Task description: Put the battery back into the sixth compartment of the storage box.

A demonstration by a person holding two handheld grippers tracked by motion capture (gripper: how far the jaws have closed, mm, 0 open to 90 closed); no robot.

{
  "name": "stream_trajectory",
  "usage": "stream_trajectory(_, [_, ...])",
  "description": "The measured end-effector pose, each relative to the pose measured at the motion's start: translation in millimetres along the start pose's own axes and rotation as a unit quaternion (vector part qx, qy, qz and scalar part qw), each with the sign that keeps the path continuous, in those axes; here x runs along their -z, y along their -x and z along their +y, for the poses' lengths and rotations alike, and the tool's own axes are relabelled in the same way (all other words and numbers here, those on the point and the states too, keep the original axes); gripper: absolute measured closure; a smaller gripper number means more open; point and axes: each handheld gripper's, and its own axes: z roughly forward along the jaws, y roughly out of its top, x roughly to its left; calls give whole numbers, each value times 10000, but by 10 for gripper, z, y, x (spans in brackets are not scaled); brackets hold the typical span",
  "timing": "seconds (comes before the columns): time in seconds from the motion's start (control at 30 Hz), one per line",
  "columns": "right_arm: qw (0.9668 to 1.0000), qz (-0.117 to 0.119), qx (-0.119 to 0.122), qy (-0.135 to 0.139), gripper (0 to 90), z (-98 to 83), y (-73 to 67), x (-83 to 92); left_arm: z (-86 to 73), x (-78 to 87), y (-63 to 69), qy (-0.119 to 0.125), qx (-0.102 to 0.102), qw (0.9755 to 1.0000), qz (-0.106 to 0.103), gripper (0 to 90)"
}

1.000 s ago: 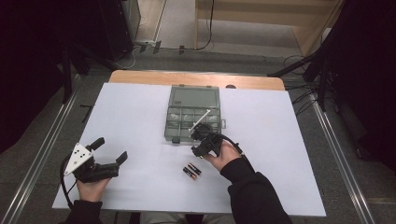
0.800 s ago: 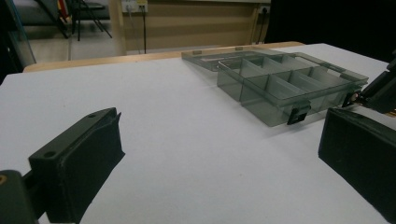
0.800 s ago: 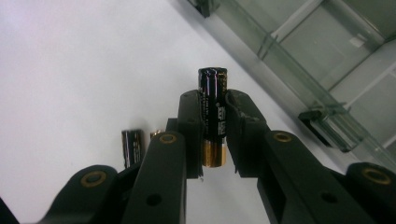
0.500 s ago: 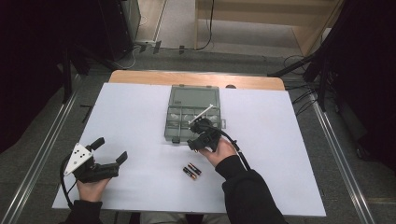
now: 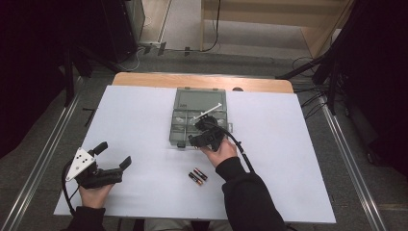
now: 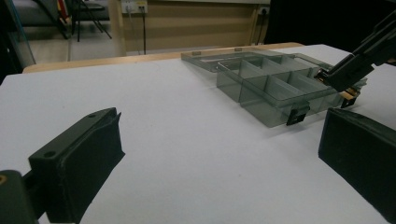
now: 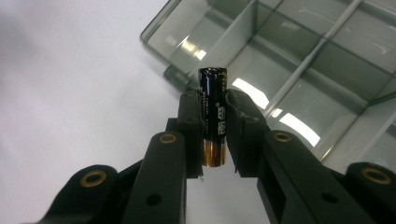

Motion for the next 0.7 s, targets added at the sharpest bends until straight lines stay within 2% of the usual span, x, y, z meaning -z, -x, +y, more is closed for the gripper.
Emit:
stream_trajectory(0.03, [9999, 25, -151, 51, 776, 6, 43, -12, 1, 3, -1, 11, -3, 10000, 5, 0])
stream_trajectory(0.13, [9991, 61, -355, 204, 776, 15, 87, -6, 0, 1, 1, 12, -7, 10000, 0, 0])
stream_trajectory(0.23, [9967, 213, -676, 393, 776, 30, 122, 5, 0, 0, 2, 8, -17, 10000, -15, 0])
stream_trajectory(0.27, [9967, 213, -676, 393, 776, 30, 122, 5, 0, 0, 2, 8, -17, 10000, -15, 0])
stream_trajectory(0.3, [9949, 323, -838, 464, 776, 34, 137, 4, 0, 0, 2, 14, 1, 10000, -10, 0])
stream_trajectory(0.33, [9899, 551, -1171, 587, 776, 37, 173, -3, 1, 4, 1, 42, 31, 10000, -18, 0])
stream_trajectory(0.37, [9865, 668, -1350, 644, 776, 35, 190, -12, 1, 4, 1, 42, 31, 10000, -18, 0])
stream_trajectory(0.43, [9805, 785, -1664, 687, 776, 30, 217, -31, 1, 9, 2, 68, 33, 10000, -26, 0])
stream_trajectory(0.53, [9772, 632, -1892, 721, 776, 37, 219, -54, 2, 9, 5, 74, 25, 10000, -30, 0])
stream_trajectory(0.57, [9757, 642, -1969, 717, 776, 39, 227, -61, 2, 9, 7, 72, 23, 10000, -30, 0])
stream_trajectory(0.6, [9757, 642, -1969, 717, 776, 39, 227, -61, 2, 9, 7, 72, 23, 10000, -30, 0])
stream_trajectory(0.63, [9726, 691, -2100, 714, 776, 46, 242, -79, 2, 9, 7, 73, 25, 10000, -37, 0])
stream_trajectory(0.7, [9704, 780, -2161, 745, 776, 59, 251, -93, 2, 9, 4, 81, 49, 9999, -49, 0])
